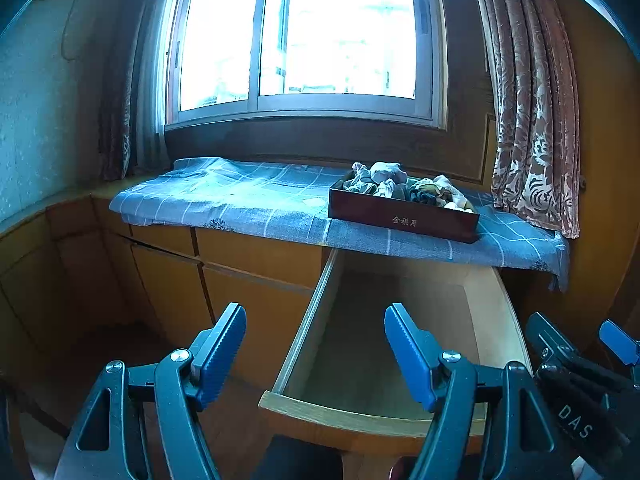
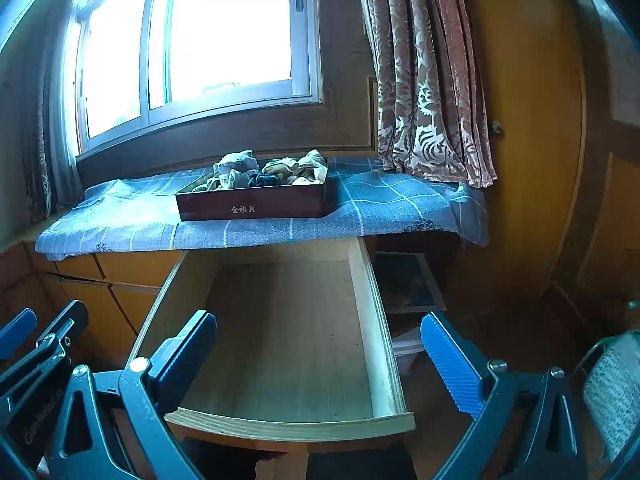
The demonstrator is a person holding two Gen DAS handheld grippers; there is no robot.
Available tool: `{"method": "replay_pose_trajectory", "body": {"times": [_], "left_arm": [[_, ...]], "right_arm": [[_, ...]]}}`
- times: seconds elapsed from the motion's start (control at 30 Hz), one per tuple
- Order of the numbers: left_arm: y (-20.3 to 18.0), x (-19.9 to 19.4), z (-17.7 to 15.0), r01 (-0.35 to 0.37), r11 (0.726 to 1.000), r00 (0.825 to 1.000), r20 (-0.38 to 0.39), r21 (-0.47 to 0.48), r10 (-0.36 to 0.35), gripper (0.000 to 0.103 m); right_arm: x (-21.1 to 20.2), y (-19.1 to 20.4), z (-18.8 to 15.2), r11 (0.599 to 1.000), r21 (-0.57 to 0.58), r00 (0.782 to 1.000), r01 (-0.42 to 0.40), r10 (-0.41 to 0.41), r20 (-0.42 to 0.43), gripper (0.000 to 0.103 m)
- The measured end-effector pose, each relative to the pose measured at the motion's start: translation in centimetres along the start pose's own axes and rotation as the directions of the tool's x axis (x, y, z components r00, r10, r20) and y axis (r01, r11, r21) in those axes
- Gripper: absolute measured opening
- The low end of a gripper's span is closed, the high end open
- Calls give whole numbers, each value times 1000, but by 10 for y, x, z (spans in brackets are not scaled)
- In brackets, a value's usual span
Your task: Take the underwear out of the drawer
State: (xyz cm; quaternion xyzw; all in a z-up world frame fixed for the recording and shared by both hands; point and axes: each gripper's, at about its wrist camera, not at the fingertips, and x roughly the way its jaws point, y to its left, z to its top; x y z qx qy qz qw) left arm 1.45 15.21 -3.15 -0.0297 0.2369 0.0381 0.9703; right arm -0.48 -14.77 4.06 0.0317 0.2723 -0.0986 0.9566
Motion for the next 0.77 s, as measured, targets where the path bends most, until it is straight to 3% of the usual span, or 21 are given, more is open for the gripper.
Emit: {"method": "replay_pose_trajectory", "body": {"times": [0.17, 0.47, 0.77], "left_arm": [[0, 2, -2, 5, 1000, 1000, -12, 1, -5, 73], [1, 2, -3, 4, 1000, 1000, 4, -1, -4, 59], [-3, 6, -3, 43, 999, 999, -10, 8, -43, 56]], "right_arm": [[1, 1, 0, 1000, -1, 1000, -1, 1, -2, 103], [4, 3, -2, 1000, -3, 1000, -4, 4, -10, 103], [12, 5, -4, 1000, -7, 999, -7, 7, -35, 103]]}}
